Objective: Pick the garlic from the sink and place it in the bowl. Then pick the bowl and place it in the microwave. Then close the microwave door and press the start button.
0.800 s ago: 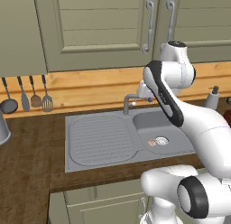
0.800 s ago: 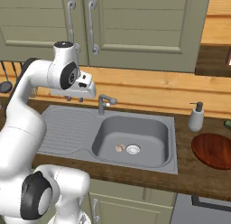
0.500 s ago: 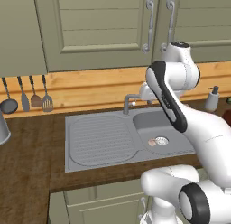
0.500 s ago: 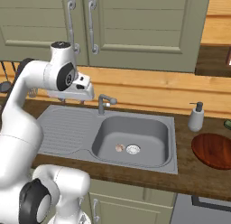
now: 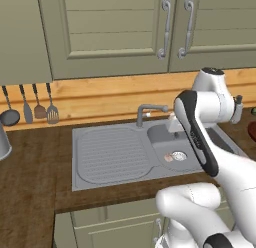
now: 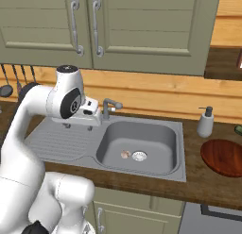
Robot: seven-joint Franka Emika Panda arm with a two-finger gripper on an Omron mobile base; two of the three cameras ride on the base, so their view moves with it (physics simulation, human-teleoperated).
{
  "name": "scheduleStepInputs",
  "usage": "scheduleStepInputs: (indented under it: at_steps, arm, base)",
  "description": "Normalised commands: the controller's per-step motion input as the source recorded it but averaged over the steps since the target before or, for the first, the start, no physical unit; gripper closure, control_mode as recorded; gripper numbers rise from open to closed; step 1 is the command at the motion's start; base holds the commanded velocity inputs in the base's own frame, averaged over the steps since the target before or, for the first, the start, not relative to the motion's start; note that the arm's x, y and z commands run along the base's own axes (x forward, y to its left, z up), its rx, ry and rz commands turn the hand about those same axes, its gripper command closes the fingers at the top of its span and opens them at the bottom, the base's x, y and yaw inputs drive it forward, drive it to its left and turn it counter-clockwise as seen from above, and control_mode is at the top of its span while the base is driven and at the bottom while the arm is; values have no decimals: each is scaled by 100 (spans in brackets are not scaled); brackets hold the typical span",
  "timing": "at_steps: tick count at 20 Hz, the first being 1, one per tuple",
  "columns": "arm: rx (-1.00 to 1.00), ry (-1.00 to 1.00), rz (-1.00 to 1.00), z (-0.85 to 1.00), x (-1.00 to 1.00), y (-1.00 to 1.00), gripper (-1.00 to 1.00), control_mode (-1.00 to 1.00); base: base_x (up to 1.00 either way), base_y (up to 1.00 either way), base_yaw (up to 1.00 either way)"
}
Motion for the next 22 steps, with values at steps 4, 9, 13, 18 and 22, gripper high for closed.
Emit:
scheduleStepInputs:
  at_steps: [4, 9, 13, 18, 22]
  arm:
    - [5, 1, 0, -49, 12, -73, -100, -100]
    - [3, 10, 1, -42, 40, -57, -100, -100]
    - [4, 12, 2, -43, 56, -53, -100, -100]
    - [3, 5, 2, -37, 61, -34, -100, -100]
    - [6, 0, 2, -37, 67, -14, -100, -100]
  base:
    - [0, 0, 0]
    - [0, 0, 0]
    - [0, 0, 0]
    - [0, 0, 0]
    - [0, 0, 0]
